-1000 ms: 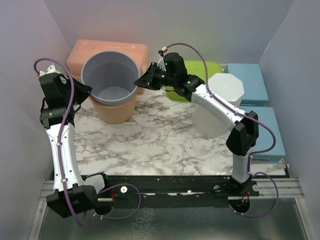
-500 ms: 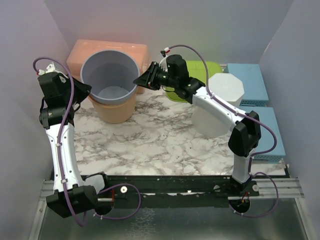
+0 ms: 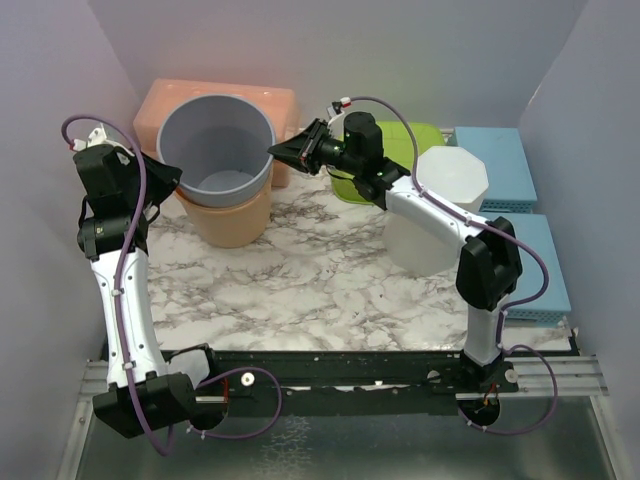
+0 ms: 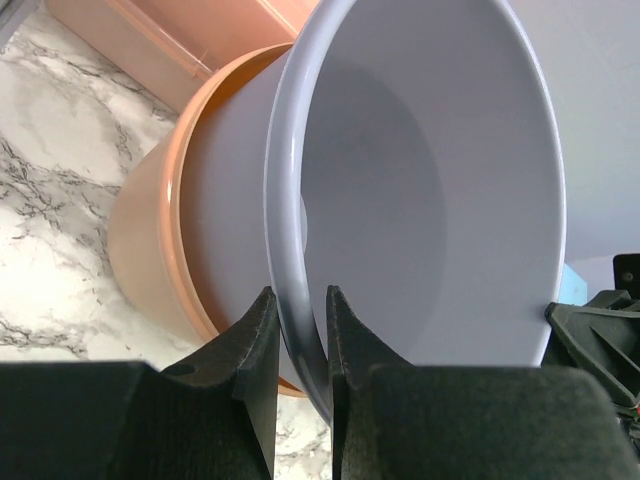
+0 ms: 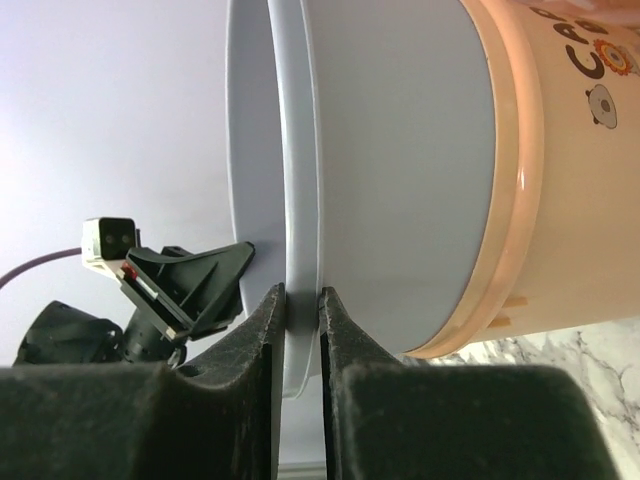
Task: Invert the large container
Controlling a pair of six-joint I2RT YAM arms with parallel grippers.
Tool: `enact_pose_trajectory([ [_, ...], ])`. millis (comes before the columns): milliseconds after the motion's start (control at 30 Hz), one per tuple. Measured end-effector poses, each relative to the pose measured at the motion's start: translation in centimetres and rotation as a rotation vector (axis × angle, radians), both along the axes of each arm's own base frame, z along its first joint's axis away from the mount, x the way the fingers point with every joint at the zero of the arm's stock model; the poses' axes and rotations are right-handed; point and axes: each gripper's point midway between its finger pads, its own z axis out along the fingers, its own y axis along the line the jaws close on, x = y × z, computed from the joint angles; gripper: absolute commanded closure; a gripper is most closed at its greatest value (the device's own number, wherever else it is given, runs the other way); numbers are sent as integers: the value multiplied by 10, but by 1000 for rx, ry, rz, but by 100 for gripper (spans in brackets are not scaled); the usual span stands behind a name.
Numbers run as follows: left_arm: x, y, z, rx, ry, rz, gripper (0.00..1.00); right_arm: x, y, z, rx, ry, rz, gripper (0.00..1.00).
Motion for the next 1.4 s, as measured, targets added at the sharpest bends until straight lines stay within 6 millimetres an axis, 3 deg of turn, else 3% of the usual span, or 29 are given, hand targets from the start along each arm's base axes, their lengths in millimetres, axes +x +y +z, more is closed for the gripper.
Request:
enact_pose_trajectory([
  [167, -1, 0, 1, -2, -3, 2, 100, 0, 1, 1, 18, 19, 2, 100],
  [467, -1, 2, 5, -4, -15, 15, 100, -3, 3, 8, 31, -6, 57, 100],
  [667, 0, 3, 25, 0, -61, 22, 100, -7, 3, 18, 42, -34, 90, 99],
  [967, 0, 4, 36, 15, -89, 24, 100, -10, 1, 29, 1, -109, 111, 99],
  [1067, -2, 3, 47, 29, -110, 22, 100, -14, 1, 40, -4, -148, 132, 100],
  [1200, -6, 3, 77, 62, -178, 17, 100, -23, 0, 62, 9, -224, 173, 99],
  [1400, -12, -3, 115, 137, -277, -9, 100, -36, -5, 77, 8, -305, 211, 100],
])
